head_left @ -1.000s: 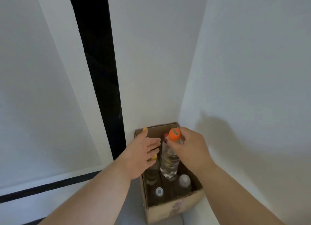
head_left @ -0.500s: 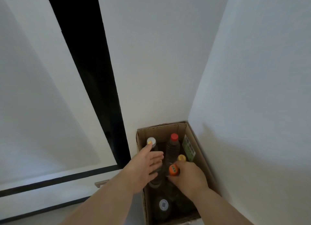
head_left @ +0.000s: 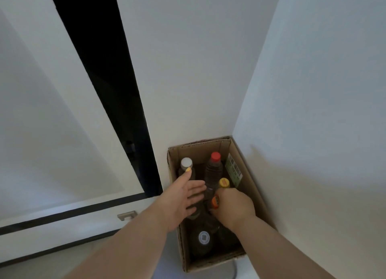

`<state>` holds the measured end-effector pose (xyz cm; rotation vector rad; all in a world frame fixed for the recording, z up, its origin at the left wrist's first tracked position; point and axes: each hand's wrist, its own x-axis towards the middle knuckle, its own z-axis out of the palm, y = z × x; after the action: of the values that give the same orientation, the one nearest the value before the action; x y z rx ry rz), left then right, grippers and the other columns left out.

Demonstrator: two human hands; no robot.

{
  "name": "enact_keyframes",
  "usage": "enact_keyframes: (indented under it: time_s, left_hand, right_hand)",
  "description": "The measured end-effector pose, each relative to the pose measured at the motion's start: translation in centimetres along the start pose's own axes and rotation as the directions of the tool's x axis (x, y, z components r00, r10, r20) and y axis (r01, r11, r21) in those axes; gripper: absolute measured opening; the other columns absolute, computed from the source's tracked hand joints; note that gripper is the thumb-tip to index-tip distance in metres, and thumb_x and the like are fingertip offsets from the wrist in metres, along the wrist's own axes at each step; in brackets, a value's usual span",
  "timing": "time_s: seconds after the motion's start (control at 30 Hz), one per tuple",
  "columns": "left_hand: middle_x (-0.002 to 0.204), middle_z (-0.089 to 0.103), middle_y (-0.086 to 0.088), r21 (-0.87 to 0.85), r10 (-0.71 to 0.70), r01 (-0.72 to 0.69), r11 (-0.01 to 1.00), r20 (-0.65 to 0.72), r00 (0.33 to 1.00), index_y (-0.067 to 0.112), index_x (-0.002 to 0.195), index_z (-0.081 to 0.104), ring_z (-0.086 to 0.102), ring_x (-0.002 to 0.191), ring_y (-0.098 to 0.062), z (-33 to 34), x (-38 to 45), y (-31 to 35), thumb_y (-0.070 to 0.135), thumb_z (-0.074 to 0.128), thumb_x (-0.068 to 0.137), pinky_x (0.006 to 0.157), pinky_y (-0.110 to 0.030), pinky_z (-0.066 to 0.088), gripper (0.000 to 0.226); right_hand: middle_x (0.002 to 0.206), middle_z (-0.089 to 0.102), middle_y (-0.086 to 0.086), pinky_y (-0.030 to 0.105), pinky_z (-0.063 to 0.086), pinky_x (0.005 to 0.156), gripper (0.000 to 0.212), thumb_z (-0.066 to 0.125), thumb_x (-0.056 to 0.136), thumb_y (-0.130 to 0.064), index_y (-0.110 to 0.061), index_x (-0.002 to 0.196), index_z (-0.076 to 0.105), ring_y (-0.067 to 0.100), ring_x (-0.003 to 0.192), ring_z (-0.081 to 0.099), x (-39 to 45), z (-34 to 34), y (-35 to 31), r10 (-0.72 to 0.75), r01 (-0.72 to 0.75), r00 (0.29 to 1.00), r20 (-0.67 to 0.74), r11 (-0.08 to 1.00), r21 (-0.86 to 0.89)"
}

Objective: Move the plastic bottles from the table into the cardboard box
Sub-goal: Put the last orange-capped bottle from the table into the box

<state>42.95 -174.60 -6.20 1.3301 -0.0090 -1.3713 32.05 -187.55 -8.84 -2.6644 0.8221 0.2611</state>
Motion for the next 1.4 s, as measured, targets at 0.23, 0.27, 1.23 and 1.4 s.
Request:
enact_keyframes:
  time_s: [0.23, 0.27, 1.23, 1.4]
  left_hand:
    - [0.142, 0.058, -0.001, -0.015, 0.011, -0.011, 1.0, 0.003, 1.0, 0.017, 0.136, 0.057, 0.048, 0.134, -0.02, -0.3, -0.1, -0.4, 0.06, 0.037, 0.096, 0.119, -0.047, 0.025, 0.062]
    - [0.142, 0.058, -0.002, -0.017, 0.015, -0.015, 1.0, 0.002, 1.0, 0.017, 0.136, 0.057, 0.049, 0.134, -0.02, -0.4, -0.2, -0.4, 0.06, 0.038, 0.096, 0.119, -0.047, 0.026, 0.062]
    - [0.142, 0.056, -0.007, -0.09, 0.042, -0.044, 0.995, -0.027, 0.999, 0.013, 0.138, 0.055, 0.044, 0.138, -0.024, -0.6, 0.0, -0.8, 0.054, 0.042, 0.097, 0.116, -0.046, 0.029, 0.06]
    - [0.139, 0.059, -0.005, -0.09, 0.052, -0.055, 0.994, -0.037, 0.998, 0.014, 0.136, 0.057, 0.047, 0.135, -0.022, -0.7, 0.0, -0.7, 0.055, 0.044, 0.096, 0.113, -0.046, 0.033, 0.058]
  right_hand:
    - [0.099, 0.067, -0.005, 0.035, 0.055, 0.077, 0.024, 0.067, 0.083, -0.037, -0.031, 0.105, 0.06, 0.018, 0.091, 0.064, -0.6, 0.7, -0.2, -0.019, 0.024, 0.997, -0.079, 0.998, 0.065]
    - [0.1, 0.066, -0.006, 0.036, 0.056, 0.077, 0.024, 0.067, 0.083, -0.037, -0.031, 0.106, 0.06, 0.017, 0.091, 0.063, -0.6, 0.7, -0.2, -0.023, 0.029, 0.996, -0.088, 0.997, 0.075]
    - [0.105, 0.062, -0.007, 0.034, 0.055, 0.073, 0.022, 0.064, 0.088, -0.031, -0.031, 0.108, 0.057, 0.016, 0.088, 0.063, -0.1, -0.2, -0.3, -0.066, 0.07, 0.996, -0.064, 0.996, 0.059]
    - [0.109, 0.063, -0.009, 0.032, 0.055, 0.077, 0.031, 0.066, 0.087, -0.037, -0.033, 0.116, 0.056, 0.012, 0.094, 0.062, -0.2, -0.1, -0.3, -0.063, 0.07, 0.996, -0.068, 0.993, 0.099]
